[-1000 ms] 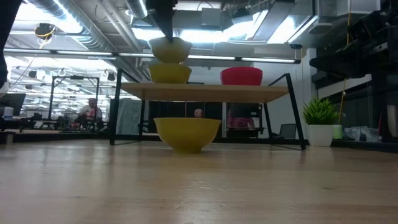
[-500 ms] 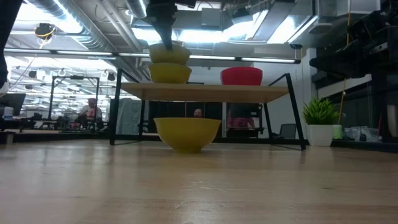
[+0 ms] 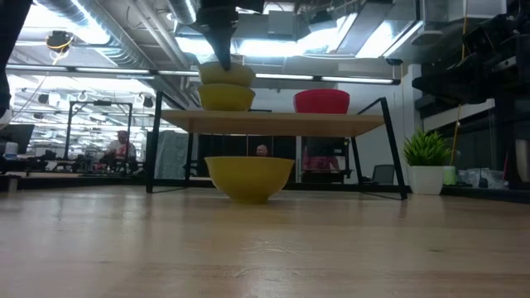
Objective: Pick & Place Mini bowls
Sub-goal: Stack the bottom white patterned bowl on top of the white patterned bowl on the shelf
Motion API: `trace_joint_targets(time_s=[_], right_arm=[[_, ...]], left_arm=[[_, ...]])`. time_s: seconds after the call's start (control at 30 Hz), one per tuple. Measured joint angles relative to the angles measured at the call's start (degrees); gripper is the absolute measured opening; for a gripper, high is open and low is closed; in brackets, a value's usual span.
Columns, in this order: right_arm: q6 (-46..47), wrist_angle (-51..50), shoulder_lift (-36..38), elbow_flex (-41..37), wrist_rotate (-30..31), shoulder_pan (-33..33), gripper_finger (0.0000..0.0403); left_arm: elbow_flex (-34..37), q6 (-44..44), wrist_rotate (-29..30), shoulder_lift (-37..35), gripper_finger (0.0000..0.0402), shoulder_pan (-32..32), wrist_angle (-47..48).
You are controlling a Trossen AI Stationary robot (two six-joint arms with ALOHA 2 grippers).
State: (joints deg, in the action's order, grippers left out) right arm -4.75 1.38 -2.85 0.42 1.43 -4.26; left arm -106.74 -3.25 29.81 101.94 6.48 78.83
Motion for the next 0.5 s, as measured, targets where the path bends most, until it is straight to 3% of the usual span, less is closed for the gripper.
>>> trace_joint_targets(time_s=[0.5], right_arm=[[0.0,0.01,0.0,-0.01,0.0,0.01,0.0017]], left_arm=[[1.54,0.37,-1.33,0.23,0.0003,0.22,-1.34]])
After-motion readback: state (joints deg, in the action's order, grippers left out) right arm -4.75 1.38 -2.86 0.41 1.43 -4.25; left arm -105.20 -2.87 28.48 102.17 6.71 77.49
